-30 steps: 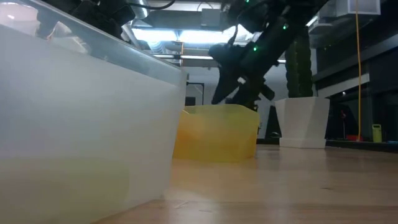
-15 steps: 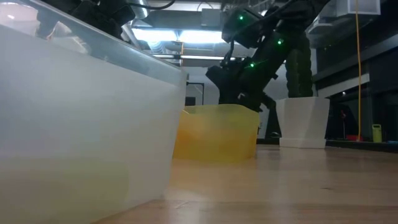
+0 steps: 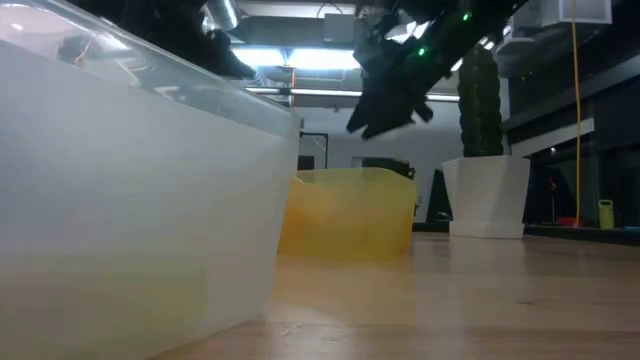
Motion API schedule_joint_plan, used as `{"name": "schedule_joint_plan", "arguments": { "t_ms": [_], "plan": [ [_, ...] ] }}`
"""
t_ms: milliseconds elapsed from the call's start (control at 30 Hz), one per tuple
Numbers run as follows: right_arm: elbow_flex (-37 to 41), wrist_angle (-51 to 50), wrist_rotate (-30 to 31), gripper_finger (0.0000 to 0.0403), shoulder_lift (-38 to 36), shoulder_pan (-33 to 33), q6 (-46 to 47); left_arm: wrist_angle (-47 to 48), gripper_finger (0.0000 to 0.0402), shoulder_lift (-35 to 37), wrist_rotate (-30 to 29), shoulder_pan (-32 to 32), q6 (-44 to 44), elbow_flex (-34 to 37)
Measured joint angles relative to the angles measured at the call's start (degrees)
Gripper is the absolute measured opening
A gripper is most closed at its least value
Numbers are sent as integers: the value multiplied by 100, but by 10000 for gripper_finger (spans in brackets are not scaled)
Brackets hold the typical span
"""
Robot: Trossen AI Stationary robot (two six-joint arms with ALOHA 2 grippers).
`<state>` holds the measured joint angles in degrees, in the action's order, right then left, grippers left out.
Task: Pick and place medicine bottles into bin by pill shape (circle, oval)
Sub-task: Return to Home Position
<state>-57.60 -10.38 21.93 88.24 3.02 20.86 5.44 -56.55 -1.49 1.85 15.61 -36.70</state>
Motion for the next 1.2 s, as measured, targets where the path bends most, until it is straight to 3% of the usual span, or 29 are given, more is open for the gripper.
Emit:
{"name": "schedule_joint_plan", "arguments": {
  "t_ms": [100, 233, 467, 667, 1033, 1200],
  "plan": [
    [0, -75, -1, 218, -319, 19, -451, 5, 212, 2, -141, 0, -147, -176],
    [0, -300, -10, 218, -745, 78, -723, 285, 212, 88, -248, -2, -991, -220],
    [0, -1018, 4, 218, -1321, 218, -1102, 715, 212, 707, -274, -213, -1430, -235],
    [0, -1356, 301, 218, -1431, 282, -1255, 1158, 212, 1420, -1139, -453, -1888, -170],
    [0, -1326, 350, 218, -1431, 524, -1523, 1007, 212, 2742, -1575, -468, -2572, 822],
    [0, -1305, 350, 218, -1431, 600, -1450, 201, 212, 3355, -1597, -468, -2570, 1633]
  ]
}}
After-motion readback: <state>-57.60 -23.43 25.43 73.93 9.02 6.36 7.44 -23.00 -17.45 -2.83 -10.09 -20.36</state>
